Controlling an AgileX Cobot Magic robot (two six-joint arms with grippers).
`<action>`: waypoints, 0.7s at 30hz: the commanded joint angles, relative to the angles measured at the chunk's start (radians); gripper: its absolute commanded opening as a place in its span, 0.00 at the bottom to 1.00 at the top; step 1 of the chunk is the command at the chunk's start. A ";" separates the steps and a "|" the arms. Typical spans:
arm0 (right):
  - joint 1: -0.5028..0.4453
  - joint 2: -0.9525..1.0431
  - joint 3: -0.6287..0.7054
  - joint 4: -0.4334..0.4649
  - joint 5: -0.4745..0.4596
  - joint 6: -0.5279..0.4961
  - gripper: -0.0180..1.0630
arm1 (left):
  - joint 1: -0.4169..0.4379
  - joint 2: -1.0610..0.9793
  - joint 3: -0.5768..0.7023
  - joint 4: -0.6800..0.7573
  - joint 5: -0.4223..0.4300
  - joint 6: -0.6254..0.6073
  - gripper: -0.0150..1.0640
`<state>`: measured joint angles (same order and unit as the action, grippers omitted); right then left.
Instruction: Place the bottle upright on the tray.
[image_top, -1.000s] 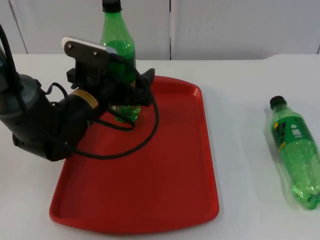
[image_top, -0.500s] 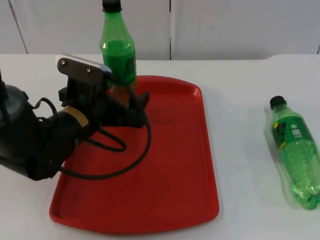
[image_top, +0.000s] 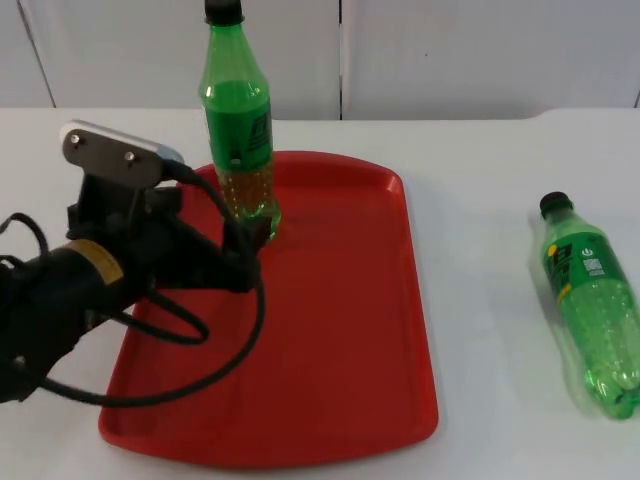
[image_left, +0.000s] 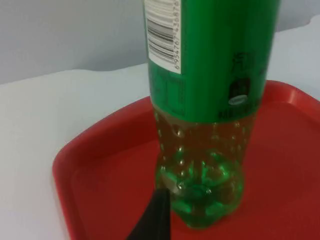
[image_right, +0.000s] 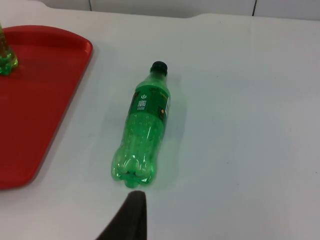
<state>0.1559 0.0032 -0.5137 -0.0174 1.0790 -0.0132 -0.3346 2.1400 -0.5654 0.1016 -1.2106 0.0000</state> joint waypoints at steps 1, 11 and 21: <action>-0.005 -0.003 -0.001 0.001 -0.001 -0.003 0.99 | -0.002 -0.061 0.045 -0.010 -0.010 -0.006 0.82; -0.005 -0.003 -0.001 0.001 -0.001 -0.003 0.99 | -0.002 -0.398 0.123 -0.071 0.188 0.000 0.82; -0.005 -0.003 -0.001 0.001 -0.001 -0.003 0.99 | -0.002 -0.761 0.123 -0.141 0.507 0.000 0.82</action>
<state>0.1559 0.0032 -0.5137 -0.0174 1.0790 -0.0132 -0.3346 1.4239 -0.4490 0.0000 -0.7588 0.0000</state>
